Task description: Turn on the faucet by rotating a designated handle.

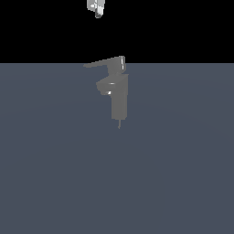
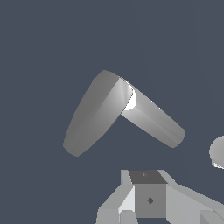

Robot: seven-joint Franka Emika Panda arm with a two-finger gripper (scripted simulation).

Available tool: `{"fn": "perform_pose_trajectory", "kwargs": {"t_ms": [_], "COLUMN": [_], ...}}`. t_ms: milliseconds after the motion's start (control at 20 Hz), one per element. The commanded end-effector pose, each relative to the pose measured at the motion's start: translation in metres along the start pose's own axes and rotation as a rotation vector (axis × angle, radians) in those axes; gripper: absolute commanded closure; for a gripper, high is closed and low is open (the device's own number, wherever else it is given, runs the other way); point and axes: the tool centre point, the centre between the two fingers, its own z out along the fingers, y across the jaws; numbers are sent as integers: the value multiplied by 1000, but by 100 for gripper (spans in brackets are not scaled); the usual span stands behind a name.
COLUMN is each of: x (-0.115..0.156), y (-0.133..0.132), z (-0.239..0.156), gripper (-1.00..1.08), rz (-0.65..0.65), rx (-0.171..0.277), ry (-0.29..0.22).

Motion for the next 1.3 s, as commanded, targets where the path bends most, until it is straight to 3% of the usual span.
{"fn": "perform_pose_trajectory", "kwargs": {"t_ms": [0,750,1250], "x": [4,18,21], "y": [-15,-97,-127], "z": [10,90,133], "gripper": [108,108,108], "rz": [64,429,587], "rx": [-5,-43,-58], "ry": [-2,6,19]}}
